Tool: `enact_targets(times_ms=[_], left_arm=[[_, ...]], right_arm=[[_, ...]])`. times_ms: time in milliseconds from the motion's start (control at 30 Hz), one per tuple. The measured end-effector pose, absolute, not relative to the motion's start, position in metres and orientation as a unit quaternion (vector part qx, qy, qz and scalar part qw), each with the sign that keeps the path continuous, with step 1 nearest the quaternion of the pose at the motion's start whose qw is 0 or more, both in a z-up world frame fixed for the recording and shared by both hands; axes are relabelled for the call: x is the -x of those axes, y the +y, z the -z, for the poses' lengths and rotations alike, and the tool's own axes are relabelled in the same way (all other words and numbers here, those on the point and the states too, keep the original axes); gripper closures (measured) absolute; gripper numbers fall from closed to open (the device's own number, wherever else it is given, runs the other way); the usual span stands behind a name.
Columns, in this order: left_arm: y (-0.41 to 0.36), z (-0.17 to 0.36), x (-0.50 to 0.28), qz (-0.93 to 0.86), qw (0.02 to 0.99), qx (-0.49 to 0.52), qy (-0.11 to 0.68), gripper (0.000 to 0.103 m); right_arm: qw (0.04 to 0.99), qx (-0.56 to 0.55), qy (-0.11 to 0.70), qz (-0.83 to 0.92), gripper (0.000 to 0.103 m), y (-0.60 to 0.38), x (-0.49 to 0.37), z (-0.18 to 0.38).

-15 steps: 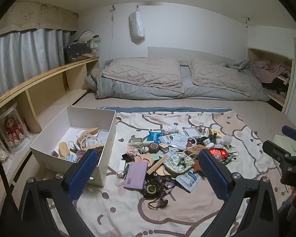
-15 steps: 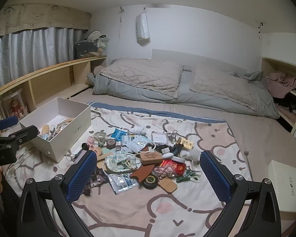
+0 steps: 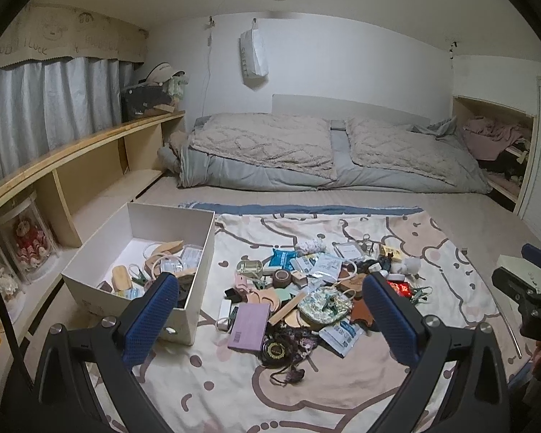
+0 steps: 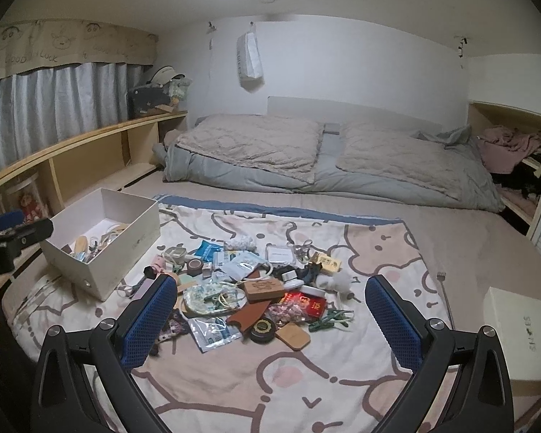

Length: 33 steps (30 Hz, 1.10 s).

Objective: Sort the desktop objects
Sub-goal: 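Move both tools over the cluttered pile on the blanket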

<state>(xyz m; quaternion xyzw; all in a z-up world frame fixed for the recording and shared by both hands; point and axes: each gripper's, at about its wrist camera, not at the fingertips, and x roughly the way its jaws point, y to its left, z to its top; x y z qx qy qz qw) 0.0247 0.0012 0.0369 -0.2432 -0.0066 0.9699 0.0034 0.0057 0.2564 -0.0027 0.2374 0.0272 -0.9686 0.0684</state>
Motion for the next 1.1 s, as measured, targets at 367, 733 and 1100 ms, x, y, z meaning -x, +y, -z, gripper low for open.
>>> enact_targets(times_ms=[367, 733, 1100], left_arm=[[-0.004, -0.060, -0.009, -0.977, 0.015, 0.212, 0.015, 0.000], [0.003, -0.071, 0.024, -0.983, 0.004, 0.165, 0.085, 0.000], [0.015, -0.072, 0.073, -0.986, 0.040, 0.153, 0.050, 0.000]], right_arm=[[0.062, -0.231, 0.017, 0.971, 0.000, 0.282, -0.003, -0.010], [0.037, -0.203, 0.038, 0.978, 0.000, 0.292, 0.030, -0.028], [0.017, -0.198, 0.012, 0.980, 0.000, 0.294, 0.089, -0.034]])
